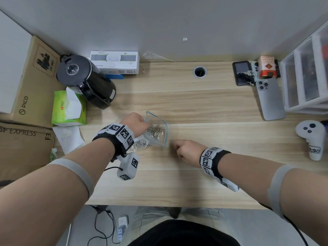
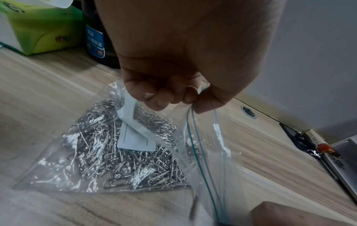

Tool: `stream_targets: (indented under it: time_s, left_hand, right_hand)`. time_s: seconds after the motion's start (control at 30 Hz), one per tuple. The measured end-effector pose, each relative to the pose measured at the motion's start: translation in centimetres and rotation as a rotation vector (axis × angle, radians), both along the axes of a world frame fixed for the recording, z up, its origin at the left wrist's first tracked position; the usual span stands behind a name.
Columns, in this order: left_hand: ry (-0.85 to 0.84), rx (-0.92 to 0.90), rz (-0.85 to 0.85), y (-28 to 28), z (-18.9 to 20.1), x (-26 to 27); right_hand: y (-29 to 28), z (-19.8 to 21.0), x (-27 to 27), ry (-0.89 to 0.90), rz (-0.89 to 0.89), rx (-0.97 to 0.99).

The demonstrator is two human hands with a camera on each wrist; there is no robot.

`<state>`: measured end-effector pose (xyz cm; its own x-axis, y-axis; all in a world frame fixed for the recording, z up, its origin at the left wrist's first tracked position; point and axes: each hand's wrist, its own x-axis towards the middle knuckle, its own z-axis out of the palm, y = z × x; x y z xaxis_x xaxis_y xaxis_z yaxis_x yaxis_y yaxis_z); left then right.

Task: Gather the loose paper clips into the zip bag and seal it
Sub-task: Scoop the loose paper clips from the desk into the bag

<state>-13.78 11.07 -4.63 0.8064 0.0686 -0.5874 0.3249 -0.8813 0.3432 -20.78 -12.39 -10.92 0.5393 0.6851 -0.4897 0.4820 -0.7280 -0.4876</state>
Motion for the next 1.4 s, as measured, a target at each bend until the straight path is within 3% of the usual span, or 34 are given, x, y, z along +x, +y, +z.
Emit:
stream_targets:
  time_s: [0.53, 0.6, 0.73, 0.8, 1.1, 1.4]
  left_hand:
    - [-0.003, 0.006, 0.000, -0.1, 0.0, -0.1]
    - [-0.003, 0.008, 0.002, -0.3, 0.1, 0.0]
    - [0.003, 0.019, 0.005, -0.5, 0.2, 0.1]
    - [0.016, 0.022, 0.009, -0.7, 0.3, 0.3]
    - [0.044, -0.089, 0.028, -1.9, 1.6, 0.8]
    - [0.072, -0.135, 0.060, -2.8, 3.0, 1.7]
  right_hand:
    - [-0.7, -0.1, -0.3, 0.105, -0.129, 0.076]
    - [-0.6, 0.1, 0.2, 0.146, -0.276, 0.100]
    - [-0.3, 1.7, 3.0, 0.305, -0.870, 0.292]
    - [0.3, 2.9, 4.7, 0.348, -0.989, 0.352]
    - [6.4, 4.2, 5.1, 0.336, -0.974, 0.496]
    - [2.0, 4.5, 5.9, 0.140, -0.839, 0.375]
